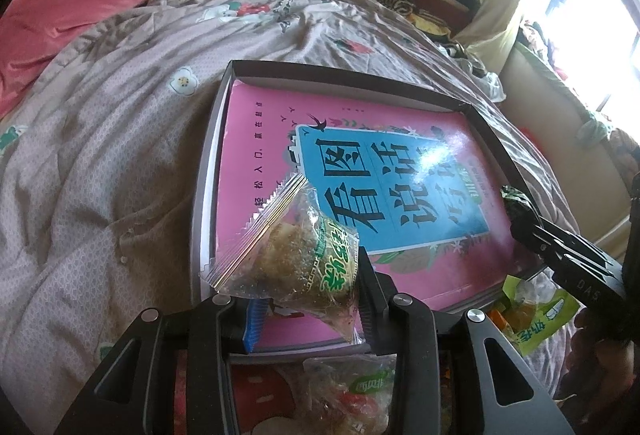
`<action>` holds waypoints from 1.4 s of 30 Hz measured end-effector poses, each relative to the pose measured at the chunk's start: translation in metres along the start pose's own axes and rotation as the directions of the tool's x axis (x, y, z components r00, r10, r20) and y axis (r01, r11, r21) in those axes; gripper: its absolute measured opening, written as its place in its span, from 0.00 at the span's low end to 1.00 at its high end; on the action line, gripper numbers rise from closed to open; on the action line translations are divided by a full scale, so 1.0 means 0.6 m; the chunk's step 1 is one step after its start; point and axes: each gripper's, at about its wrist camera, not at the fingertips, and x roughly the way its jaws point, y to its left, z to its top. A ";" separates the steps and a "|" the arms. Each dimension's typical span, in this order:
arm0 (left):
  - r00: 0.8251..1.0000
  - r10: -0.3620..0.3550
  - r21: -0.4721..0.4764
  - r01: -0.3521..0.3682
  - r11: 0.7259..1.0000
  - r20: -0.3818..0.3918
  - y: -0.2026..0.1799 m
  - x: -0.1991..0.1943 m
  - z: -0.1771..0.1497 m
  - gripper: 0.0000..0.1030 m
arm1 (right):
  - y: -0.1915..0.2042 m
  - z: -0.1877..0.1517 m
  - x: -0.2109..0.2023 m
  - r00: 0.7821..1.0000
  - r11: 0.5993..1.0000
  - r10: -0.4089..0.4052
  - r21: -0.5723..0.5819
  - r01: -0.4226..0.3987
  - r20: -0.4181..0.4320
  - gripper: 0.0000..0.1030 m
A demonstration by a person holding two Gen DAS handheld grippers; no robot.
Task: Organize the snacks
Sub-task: 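Lower black bag into tray and open right gripper while left gripper releases cookie bag there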
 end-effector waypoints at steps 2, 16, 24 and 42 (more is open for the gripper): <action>1.000 -0.001 -0.001 0.001 1.000 0.001 0.000 0.000 0.000 0.39 | -0.001 0.000 0.001 1.000 1.000 -0.002 0.002 0.002 -0.001 0.47; 1.000 -0.016 -0.016 0.016 1.000 0.000 0.000 -0.001 0.000 0.42 | -0.007 0.001 -0.002 1.000 1.000 -0.005 0.016 0.004 0.013 0.52; 1.000 -0.027 -0.021 0.027 0.999 0.005 0.002 -0.004 0.001 0.49 | -0.015 0.002 -0.016 1.000 0.999 0.006 0.036 -0.007 0.028 0.54; 0.997 -0.053 -0.008 0.054 0.999 0.060 0.000 -0.033 0.008 0.66 | -0.017 -0.002 -0.051 0.997 0.997 0.030 0.063 -0.034 0.078 0.61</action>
